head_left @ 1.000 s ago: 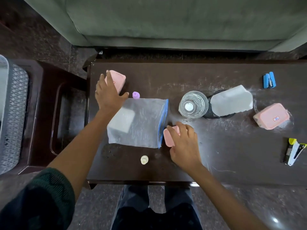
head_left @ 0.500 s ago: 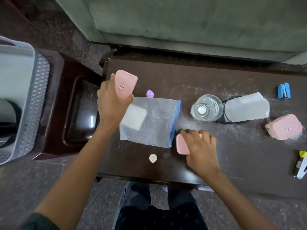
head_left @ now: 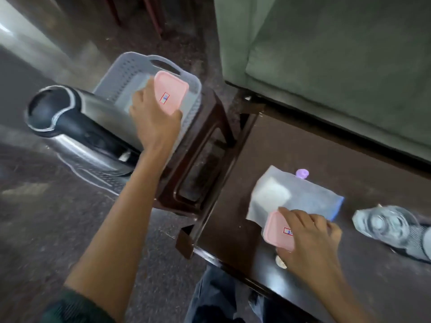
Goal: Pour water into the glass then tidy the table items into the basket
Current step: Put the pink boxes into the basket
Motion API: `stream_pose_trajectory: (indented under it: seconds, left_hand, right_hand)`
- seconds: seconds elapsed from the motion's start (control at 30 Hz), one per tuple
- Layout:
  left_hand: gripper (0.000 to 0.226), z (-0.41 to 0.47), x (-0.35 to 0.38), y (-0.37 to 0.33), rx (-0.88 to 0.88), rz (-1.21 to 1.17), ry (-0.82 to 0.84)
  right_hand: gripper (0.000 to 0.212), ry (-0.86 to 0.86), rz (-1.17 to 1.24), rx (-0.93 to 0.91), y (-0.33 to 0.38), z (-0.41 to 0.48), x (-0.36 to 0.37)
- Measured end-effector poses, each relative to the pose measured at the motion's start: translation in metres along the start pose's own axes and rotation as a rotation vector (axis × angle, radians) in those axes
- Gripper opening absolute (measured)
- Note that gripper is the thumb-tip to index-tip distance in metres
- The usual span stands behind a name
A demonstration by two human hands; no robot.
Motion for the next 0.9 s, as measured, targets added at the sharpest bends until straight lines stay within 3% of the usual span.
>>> stream_pose_trajectory:
  seconds: [0.17, 0.4, 0.63, 0.77, 0.9]
  left_hand:
    - [0.071, 0.046, 0.032, 0.016, -0.233, -0.043, 0.118]
    - [0.058, 0.05, 0.088, 0.021, -0.343, -0.098, 0.367]
    - [0.068, 0.048, 0.095, 0.03, -0.397, -0.164, 0.337]
    - [0.058, 0.045, 0.095, 0.025, -0.388, -0.233, 0.317]
    - [0.064, 0.042, 0.096, 0.025, -0.404, -0.251, 0.33]
  right_hand:
    - [0.093, -0.022, 0.028, -0.039, 0.035, 0.021, 0.005]
    - [0.089, -0.003, -0.019, -0.054, 0.04, 0.039, 0.017]
    - [0.081, 0.006, -0.022, -0.021, 0.031, 0.064, 0.017]
    - [0.076, -0.001, -0.032, -0.026, 0.029, 0.072, 0.015]
    - [0.075, -0.017, -0.044, -0.035, 0.027, 0.076, 0.015]
Point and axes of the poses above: each hand's wrist, its own z-axis towards the middle knuckle, its own x-axis out of the palm, y = z × x, the point moved 6 cm from there along z, towards the middle knuckle, and after that the axes turned 1 degree about -y, right-handed, at the moved point
